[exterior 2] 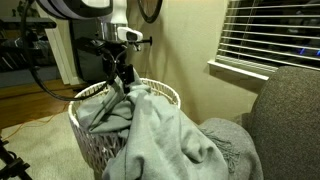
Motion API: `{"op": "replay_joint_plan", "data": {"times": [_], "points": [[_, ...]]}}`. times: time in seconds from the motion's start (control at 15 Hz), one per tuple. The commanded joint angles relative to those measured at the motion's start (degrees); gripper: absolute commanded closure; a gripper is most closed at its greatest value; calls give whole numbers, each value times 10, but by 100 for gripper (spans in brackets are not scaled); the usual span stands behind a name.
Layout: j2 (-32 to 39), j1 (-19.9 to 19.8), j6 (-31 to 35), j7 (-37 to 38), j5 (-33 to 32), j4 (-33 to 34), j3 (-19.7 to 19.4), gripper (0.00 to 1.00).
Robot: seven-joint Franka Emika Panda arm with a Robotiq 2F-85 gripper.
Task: Put the fleece inside the basket
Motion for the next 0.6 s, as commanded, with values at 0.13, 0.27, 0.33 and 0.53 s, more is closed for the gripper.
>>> {"op": "replay_joint_plan", "data": {"times": [0.13, 0.27, 0.33, 0.53], "points": [[-77, -10, -28, 91, -96, -60, -30, 0], [-84, -18, -36, 110, -121, -69, -35, 0], [-85, -23, -39, 116, -131, -72, -37, 0], [-79, -33, -42, 135, -152, -78, -39, 0]]}}
